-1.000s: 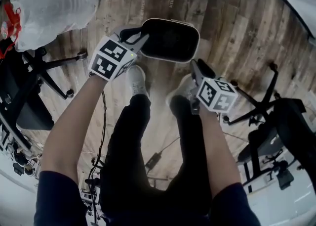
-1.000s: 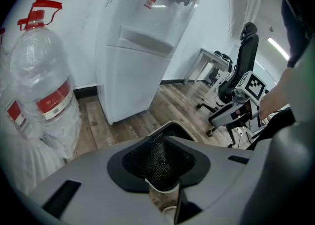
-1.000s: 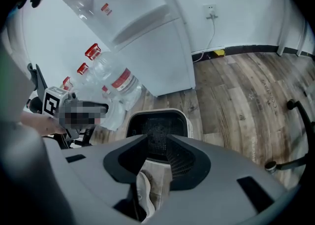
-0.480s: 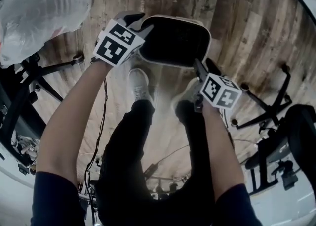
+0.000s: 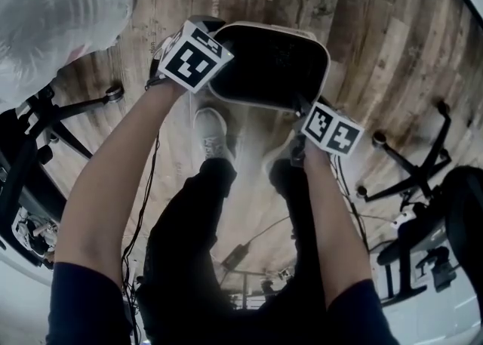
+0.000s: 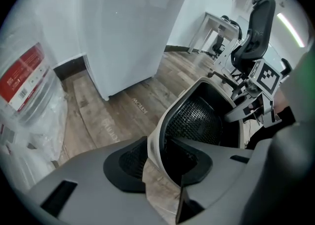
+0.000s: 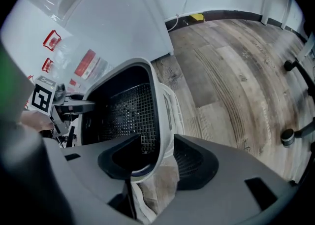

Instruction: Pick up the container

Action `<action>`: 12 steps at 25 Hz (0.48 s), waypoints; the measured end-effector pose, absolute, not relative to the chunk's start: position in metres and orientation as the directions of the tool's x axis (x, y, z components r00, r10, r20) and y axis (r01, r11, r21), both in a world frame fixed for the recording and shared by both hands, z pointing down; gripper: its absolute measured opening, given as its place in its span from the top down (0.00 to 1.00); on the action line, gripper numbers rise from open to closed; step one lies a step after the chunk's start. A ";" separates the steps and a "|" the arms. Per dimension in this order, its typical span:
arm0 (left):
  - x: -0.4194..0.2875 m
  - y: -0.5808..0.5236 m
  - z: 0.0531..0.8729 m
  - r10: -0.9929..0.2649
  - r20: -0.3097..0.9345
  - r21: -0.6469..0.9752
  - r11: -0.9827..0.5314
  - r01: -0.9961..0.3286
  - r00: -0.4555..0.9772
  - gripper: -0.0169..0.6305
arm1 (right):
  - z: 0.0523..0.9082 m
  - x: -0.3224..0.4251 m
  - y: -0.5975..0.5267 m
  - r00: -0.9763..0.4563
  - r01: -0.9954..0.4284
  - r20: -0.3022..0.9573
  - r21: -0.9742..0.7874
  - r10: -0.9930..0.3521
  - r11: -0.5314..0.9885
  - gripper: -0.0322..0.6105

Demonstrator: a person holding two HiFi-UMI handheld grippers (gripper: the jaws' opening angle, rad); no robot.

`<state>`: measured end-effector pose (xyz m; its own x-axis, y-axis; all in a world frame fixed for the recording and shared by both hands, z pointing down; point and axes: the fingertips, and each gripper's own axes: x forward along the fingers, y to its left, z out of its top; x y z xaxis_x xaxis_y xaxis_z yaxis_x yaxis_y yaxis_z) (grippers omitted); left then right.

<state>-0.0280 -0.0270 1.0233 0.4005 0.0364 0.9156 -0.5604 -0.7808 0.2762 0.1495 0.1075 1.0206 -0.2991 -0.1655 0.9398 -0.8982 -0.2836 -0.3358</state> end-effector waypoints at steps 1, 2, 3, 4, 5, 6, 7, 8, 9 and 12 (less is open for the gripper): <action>-0.027 -0.027 1.025 0.038 0.917 0.277 -0.778 -0.563 0.398 0.76 | 1.025 0.151 0.109 -0.296 -0.896 0.942 -0.331 -0.159 -0.295 0.62; -0.026 -0.027 1.027 0.040 0.917 0.278 -0.779 -0.563 0.397 0.78 | 1.028 0.152 0.110 -0.294 -0.893 0.943 -0.329 -0.154 -0.307 0.66; -0.025 -0.027 1.028 0.041 0.917 0.277 -0.781 -0.560 0.396 0.79 | 1.031 0.153 0.110 -0.294 -0.890 0.944 -0.327 -0.151 -0.318 0.68; -0.024 -0.028 1.029 0.043 0.918 0.275 -0.784 -0.557 0.394 0.79 | 1.033 0.153 0.109 -0.293 -0.888 0.945 -0.326 -0.148 -0.324 0.69; -0.024 -0.028 1.030 0.044 0.919 0.275 -0.784 -0.556 0.392 0.79 | 1.034 0.153 0.109 -0.290 -0.889 0.946 -0.322 -0.145 -0.325 0.71; -0.023 -0.029 1.031 0.046 0.920 0.276 -0.781 -0.560 0.390 0.80 | 1.036 0.154 0.108 -0.284 -0.892 0.948 -0.315 -0.140 -0.325 0.72; -0.024 -0.029 1.031 0.047 0.921 0.277 -0.775 -0.568 0.386 0.80 | 1.036 0.154 0.108 -0.278 -0.894 0.951 -0.307 -0.134 -0.326 0.73; -0.024 -0.029 1.031 0.047 0.924 0.276 -0.766 -0.580 0.379 0.82 | 1.037 0.155 0.108 -0.273 -0.894 0.953 -0.302 -0.130 -0.332 0.74; -0.025 -0.029 1.031 0.043 0.927 0.272 -0.758 -0.593 0.372 0.83 | 1.037 0.155 0.108 -0.270 -0.892 0.954 -0.298 -0.127 -0.340 0.75; -0.027 -0.029 1.031 0.036 0.935 0.263 -0.741 -0.618 0.354 0.85 | 1.037 0.157 0.109 -0.260 -0.887 0.958 -0.285 -0.117 -0.364 0.78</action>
<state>-0.0272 -0.0289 1.0308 0.3538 0.0361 0.9346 -0.6182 -0.7408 0.2626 0.1570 0.1090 1.0370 -0.2604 -0.1165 0.9584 -0.8868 -0.3638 -0.2851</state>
